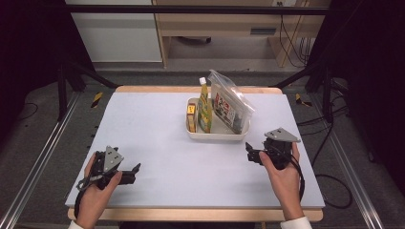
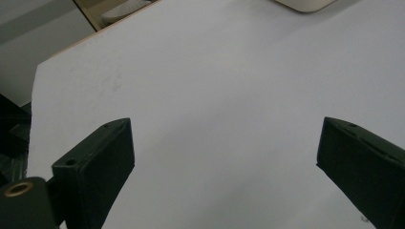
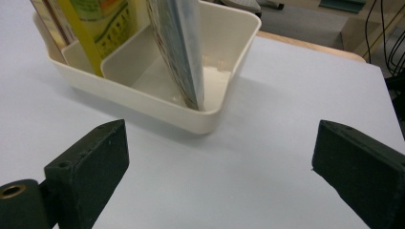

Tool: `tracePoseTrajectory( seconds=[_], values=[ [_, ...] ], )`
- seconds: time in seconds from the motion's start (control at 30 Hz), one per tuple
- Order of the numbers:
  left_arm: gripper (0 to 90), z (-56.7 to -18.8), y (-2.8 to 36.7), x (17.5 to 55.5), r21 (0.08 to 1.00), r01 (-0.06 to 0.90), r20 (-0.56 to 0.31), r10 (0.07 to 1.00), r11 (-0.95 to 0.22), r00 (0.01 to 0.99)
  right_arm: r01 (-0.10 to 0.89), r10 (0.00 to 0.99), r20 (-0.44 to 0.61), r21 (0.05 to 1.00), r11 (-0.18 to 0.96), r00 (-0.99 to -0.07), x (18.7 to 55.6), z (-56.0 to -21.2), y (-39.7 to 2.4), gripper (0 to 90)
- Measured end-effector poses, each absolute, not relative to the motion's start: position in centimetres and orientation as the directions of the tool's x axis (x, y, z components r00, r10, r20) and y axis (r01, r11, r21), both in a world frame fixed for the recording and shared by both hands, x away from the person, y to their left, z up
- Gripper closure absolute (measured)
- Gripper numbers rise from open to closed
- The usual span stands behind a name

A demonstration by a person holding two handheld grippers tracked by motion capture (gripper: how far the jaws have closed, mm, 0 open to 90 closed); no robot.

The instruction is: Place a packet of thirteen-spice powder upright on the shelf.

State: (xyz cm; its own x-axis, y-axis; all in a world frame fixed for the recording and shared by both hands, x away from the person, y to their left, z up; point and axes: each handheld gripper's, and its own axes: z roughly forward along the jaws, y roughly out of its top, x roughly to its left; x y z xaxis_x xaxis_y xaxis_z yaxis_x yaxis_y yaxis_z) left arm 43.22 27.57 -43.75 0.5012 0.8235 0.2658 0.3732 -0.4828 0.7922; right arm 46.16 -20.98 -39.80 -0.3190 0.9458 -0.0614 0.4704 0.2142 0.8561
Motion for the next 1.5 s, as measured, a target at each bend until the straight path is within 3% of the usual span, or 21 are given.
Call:
tracePoseTrajectory(
  seconds=[1.17,1.5],
  values=[
    [5.2,-44.5,27.6,43.6,0.761,0.415,0.257,0.819,-0.499,0.513,0.619,0.964,0.016,0.769,0.158,-0.265,45.5,-45.6,-25.4,7.1],
    [5.2,-44.6,27.7,43.7,0.769,0.422,0.243,0.83,-0.48,0.501,0.577,0.959,-0.055,0.789,0.212,-0.278,45.0,-46.8,-25.2,7.8]
  ],
)
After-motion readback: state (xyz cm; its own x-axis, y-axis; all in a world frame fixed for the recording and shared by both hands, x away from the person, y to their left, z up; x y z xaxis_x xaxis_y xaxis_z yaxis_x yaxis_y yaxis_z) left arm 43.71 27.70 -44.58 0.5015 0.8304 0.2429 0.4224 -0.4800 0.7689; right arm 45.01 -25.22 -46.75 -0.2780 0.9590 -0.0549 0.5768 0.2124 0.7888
